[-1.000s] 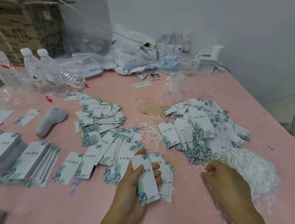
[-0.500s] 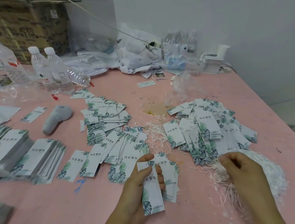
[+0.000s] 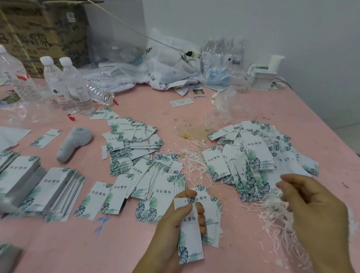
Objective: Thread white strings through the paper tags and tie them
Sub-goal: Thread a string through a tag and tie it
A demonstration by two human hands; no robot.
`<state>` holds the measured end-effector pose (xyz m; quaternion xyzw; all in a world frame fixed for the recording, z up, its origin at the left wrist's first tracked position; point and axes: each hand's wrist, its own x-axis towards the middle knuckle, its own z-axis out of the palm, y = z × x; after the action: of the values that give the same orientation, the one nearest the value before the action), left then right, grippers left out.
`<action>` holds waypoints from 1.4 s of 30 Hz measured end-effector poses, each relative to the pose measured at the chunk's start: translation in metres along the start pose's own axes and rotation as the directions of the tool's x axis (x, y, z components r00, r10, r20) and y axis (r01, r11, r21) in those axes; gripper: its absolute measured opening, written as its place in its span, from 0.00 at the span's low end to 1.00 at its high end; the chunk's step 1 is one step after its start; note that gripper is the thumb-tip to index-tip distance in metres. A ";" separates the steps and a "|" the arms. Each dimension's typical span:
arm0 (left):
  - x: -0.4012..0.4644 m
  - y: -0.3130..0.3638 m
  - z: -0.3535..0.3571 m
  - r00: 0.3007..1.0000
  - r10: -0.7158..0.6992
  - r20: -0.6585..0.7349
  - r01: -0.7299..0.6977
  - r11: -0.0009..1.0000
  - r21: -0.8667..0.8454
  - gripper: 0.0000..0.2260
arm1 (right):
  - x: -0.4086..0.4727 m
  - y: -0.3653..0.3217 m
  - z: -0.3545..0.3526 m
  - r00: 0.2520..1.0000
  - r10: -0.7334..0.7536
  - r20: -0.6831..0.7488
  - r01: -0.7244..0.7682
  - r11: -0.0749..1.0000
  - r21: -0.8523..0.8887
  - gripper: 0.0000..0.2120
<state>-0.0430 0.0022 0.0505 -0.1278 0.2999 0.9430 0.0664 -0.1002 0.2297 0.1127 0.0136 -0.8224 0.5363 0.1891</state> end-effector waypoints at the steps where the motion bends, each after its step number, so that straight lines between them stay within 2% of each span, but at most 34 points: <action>1: 0.000 0.000 0.000 1.000 0.001 0.005 -0.001 1.000 0.000 0.12 | -0.001 -0.007 -0.001 0.998 -0.046 -0.042 0.046 0.999 0.004 0.07; 8: 0.001 0.000 0.000 1.000 0.004 0.013 -0.004 1.000 0.015 0.11 | 0.016 -0.035 -0.007 0.974 -0.191 -0.120 0.185 0.981 -0.056 0.14; 11: 0.001 0.000 0.001 1.000 0.003 0.003 -0.003 1.000 0.024 0.11 | 0.023 -0.045 -0.016 0.950 -0.271 -0.157 0.265 0.963 -0.054 0.10; 14: 0.000 0.000 0.003 1.000 -0.001 0.020 0.000 0.999 0.032 0.08 | 0.024 -0.060 -0.013 0.955 -0.282 -0.095 0.284 0.959 0.008 0.04; 15: -0.001 0.001 0.003 1.000 -0.004 0.028 0.003 0.999 0.045 0.07 | 0.023 -0.059 -0.007 0.969 -0.244 -0.043 0.247 0.966 0.071 0.01; 18: -0.001 0.001 0.002 0.999 -0.021 0.045 0.016 0.994 0.104 0.06 | 0.012 -0.042 0.024 0.981 -0.054 0.186 0.020 0.983 0.182 0.06; 20: -0.001 0.001 0.002 0.997 -0.036 0.066 0.027 0.991 0.132 0.07 | -0.003 -0.029 0.045 0.945 0.080 0.318 -0.181 0.937 0.300 0.07; 22: -0.001 0.001 0.002 0.996 -0.040 0.079 0.025 0.982 0.187 0.08 | -0.017 -0.017 0.062 0.896 0.143 0.420 -0.330 0.848 0.414 0.09; 25: -0.002 -0.001 0.003 0.996 -0.054 0.074 0.030 0.955 0.294 0.10 | -0.033 -0.004 0.075 0.857 0.116 0.502 -0.380 0.802 0.462 0.04; 31: -0.005 -0.002 0.007 0.992 -0.082 0.092 0.047 0.940 0.339 0.15 | -0.049 0.001 0.086 0.798 0.145 0.585 -0.490 0.722 0.489 0.10; 33: -0.005 -0.001 0.007 0.994 -0.078 0.076 0.049 0.942 0.331 0.13 | -0.052 0.000 0.086 0.812 0.094 0.576 -0.400 0.808 0.433 0.10; 35: -0.005 -0.001 0.005 0.997 -0.068 0.043 0.050 0.940 0.337 0.10 | -0.054 -0.005 0.085 0.846 -0.011 0.534 -0.194 0.926 0.325 0.05; 36: -0.005 -0.001 0.005 0.998 -0.060 0.028 0.046 0.937 0.346 0.09 | -0.054 -0.006 0.086 0.850 -0.035 0.526 -0.138 0.948 0.286 0.02; 39: -0.006 -0.001 0.003 1.000 -0.029 0.006 0.025 0.927 0.374 0.09 | -0.054 -0.006 0.083 0.841 -0.062 0.537 -0.045 0.982 0.185 0.13; 42: -0.006 -0.001 0.001 1.000 0.009 0.003 -0.010 0.919 0.395 0.08 | -0.053 -0.010 0.078 0.834 -0.109 0.540 0.043 0.990 0.132 0.14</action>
<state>-0.0376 0.0036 0.0525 -0.1099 0.4844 0.8636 0.0864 -0.0719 0.1465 0.0768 0.2094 -0.8088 0.5485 -0.0332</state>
